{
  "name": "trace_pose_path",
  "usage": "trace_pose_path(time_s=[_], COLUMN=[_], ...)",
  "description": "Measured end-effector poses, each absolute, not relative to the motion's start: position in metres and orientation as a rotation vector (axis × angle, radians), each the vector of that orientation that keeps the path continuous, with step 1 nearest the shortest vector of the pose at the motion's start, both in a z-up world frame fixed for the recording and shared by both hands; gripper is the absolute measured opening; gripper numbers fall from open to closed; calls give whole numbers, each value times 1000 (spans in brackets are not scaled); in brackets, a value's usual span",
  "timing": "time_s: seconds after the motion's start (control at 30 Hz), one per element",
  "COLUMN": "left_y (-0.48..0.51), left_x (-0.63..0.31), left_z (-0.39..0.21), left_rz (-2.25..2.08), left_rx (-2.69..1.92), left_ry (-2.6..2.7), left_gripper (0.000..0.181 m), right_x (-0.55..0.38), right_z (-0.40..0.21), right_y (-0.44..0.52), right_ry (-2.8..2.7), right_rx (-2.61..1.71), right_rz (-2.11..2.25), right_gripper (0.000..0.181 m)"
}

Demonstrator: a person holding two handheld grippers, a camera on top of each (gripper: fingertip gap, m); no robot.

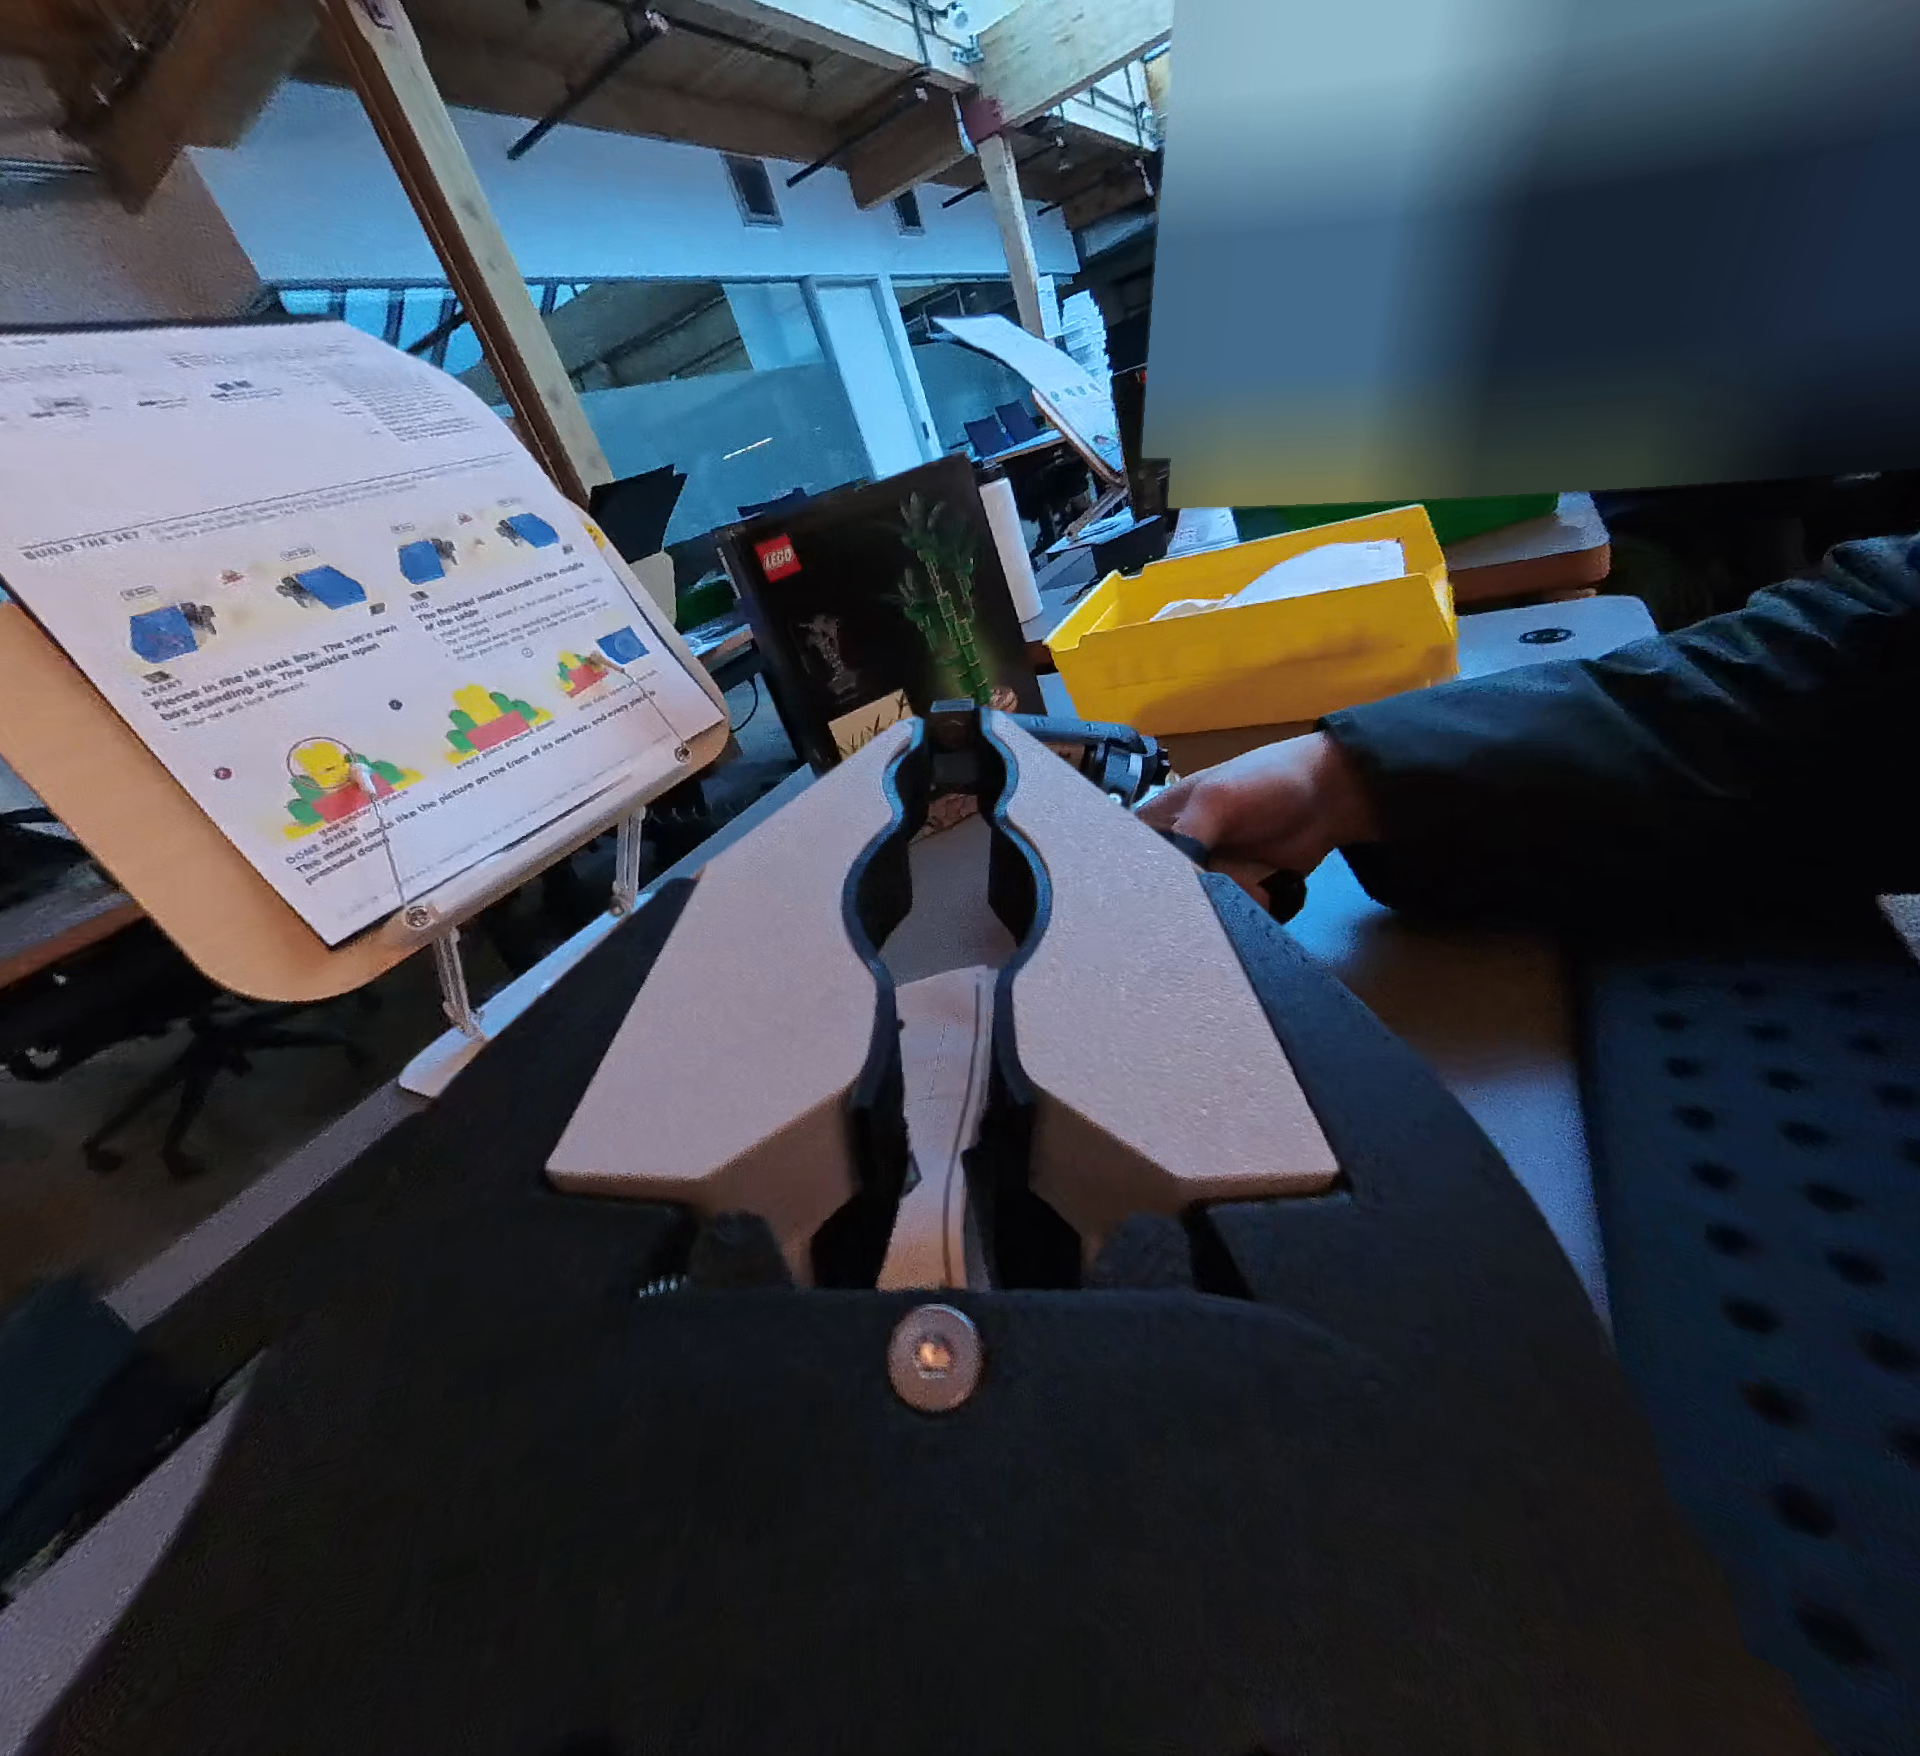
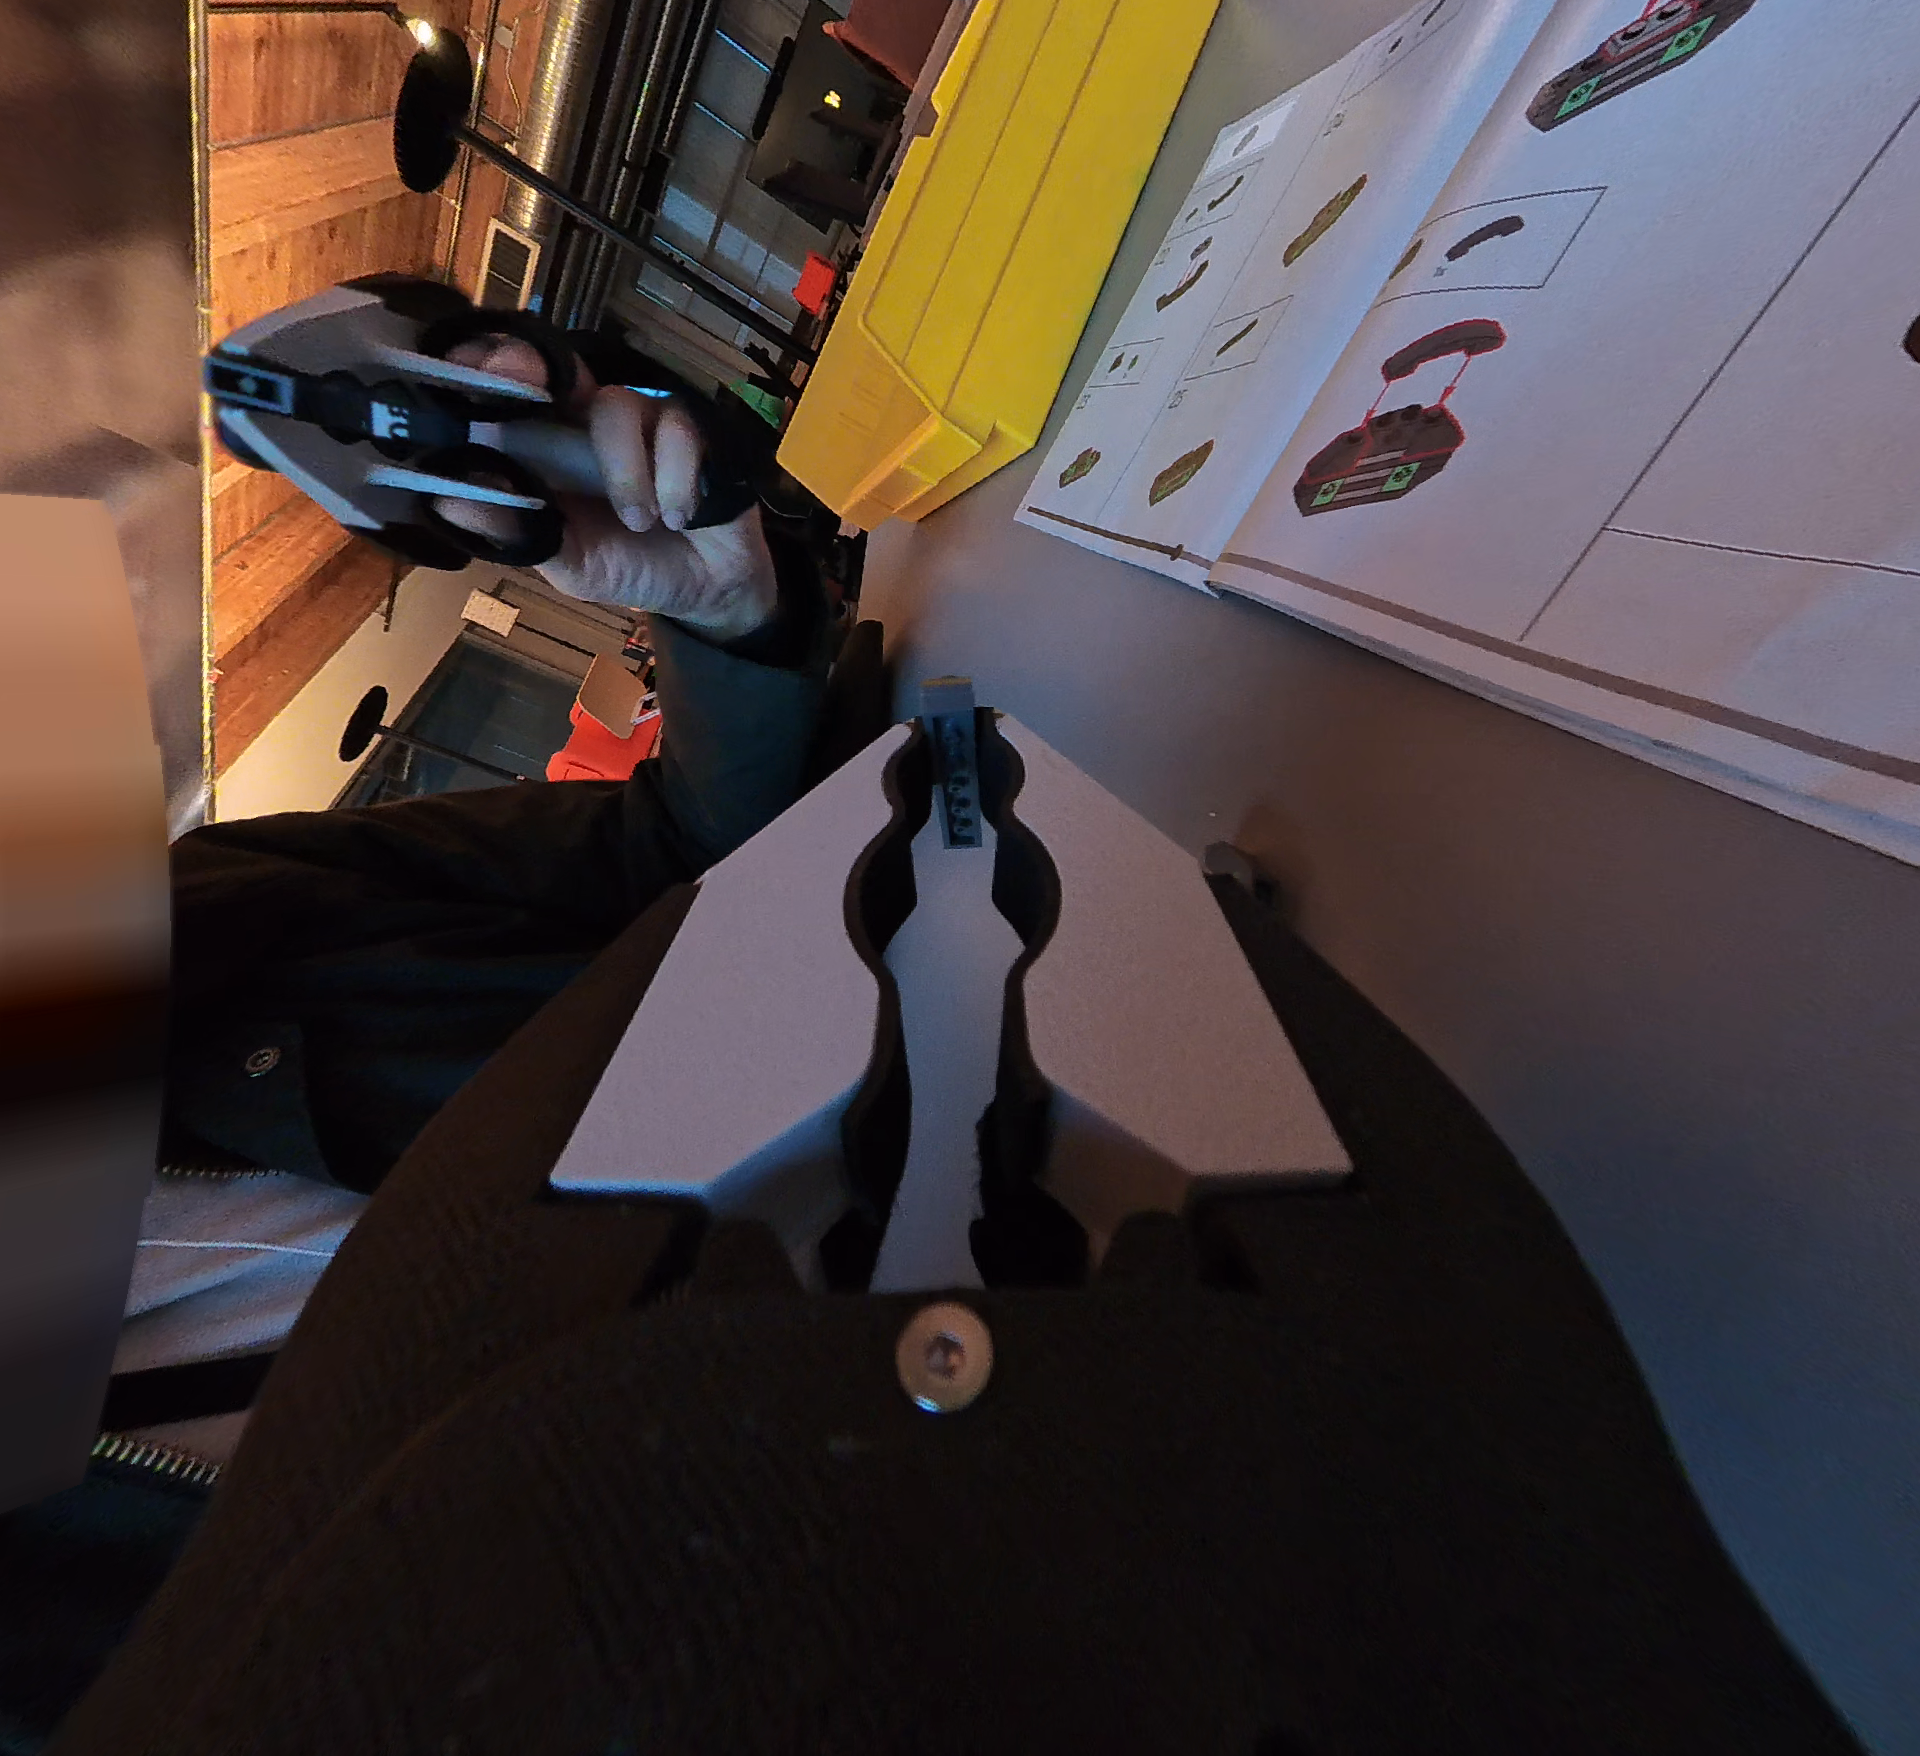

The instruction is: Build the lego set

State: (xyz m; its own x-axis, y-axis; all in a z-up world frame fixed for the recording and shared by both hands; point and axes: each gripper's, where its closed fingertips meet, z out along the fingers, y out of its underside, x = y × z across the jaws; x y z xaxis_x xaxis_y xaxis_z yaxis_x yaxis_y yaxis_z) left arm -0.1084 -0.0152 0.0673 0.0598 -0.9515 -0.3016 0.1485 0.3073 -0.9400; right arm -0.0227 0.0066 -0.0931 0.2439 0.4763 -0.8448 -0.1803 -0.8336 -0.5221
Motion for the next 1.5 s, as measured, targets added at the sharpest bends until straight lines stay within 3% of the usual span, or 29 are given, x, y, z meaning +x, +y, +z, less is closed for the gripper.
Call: trace_pose_path(time_s=[0.07, 0.13, 0.2, 0.4, 0.83, 1.03, 1.27, 1.5], left_y=[3, 92, 146, 163, 150, 93, 3, -3], left_x=[-119, -167, -243, -338, -316, -220, -125, -108], left_z=[74, 71, 17, -74, -76, -15, -122, -151], left_rz=[-1001, -641, -364, -457, -903, -1435, -783, -497], left_rx=[-962, -1329, -1854, -2361, -2344, -2055, -2263, -2119], left_ry=[1140, 834, 681, 284, 256, 606, 1585, 1777], left_gripper=[6, 6, 6, 6, 6, 6, 7, 7], right_x=[-22, -22, -22, -22, -24, -27, -26, -28], right_z=[-94, -95, -95, -98, -104, -106, -106, -99], right_y=[7, 8, 8, 11, 10, 9, 9, 8], right_ry=[-263, -261, -258, -254, -251, -261, -263, -254], right_rx=[-2002, -2004, -2004, -2014, -2033, -2046, -2045, -2011], right_rz=[1628, 1626, 1625, 1624, 1627, 1630, 1632, 1680], right_gripper=[6, 6, 6, 6, 6, 6, 6, 6])
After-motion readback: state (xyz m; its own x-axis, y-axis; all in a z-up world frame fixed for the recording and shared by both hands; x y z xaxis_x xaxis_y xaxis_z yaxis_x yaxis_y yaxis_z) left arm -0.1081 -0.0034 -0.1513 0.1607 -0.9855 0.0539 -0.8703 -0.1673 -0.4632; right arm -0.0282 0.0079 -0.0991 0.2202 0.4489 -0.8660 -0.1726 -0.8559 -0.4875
